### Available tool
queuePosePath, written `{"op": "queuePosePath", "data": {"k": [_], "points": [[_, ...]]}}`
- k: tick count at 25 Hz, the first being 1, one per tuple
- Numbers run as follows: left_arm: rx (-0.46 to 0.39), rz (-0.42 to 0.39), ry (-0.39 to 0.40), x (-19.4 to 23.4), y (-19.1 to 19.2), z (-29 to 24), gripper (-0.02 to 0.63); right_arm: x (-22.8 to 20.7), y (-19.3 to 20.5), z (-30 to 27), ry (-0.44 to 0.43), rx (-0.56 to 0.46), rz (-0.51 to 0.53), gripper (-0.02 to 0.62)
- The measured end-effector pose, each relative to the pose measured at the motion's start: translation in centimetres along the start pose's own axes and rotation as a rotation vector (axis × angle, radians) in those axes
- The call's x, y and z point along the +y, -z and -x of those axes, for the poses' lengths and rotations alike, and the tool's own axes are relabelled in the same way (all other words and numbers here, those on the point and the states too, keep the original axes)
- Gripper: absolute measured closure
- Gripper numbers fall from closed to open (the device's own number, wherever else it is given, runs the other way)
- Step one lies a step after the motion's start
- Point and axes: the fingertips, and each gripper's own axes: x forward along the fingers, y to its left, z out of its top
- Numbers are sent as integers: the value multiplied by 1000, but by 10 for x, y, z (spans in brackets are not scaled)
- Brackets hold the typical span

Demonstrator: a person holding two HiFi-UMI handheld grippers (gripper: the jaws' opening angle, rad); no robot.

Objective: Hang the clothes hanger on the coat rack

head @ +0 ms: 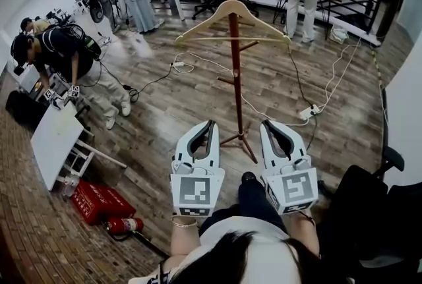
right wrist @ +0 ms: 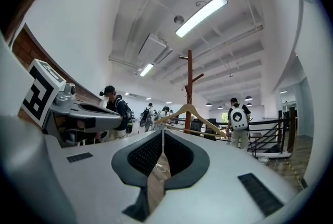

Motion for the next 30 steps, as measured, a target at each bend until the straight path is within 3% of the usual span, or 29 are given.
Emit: {"op": "queuePosePath", "data": {"k": [10,19,30], "points": [[-19,55,10,-11,-2,5,588,0,-3,10,19,-36,-60,551],[-18,45,-43,-13,-18,-19,588,-17,-10,-2,-43,-32,-45,551],[8,65,-48,-37,-30,-41,588,-54,-6,-4,-77,9,-42,554]]}}
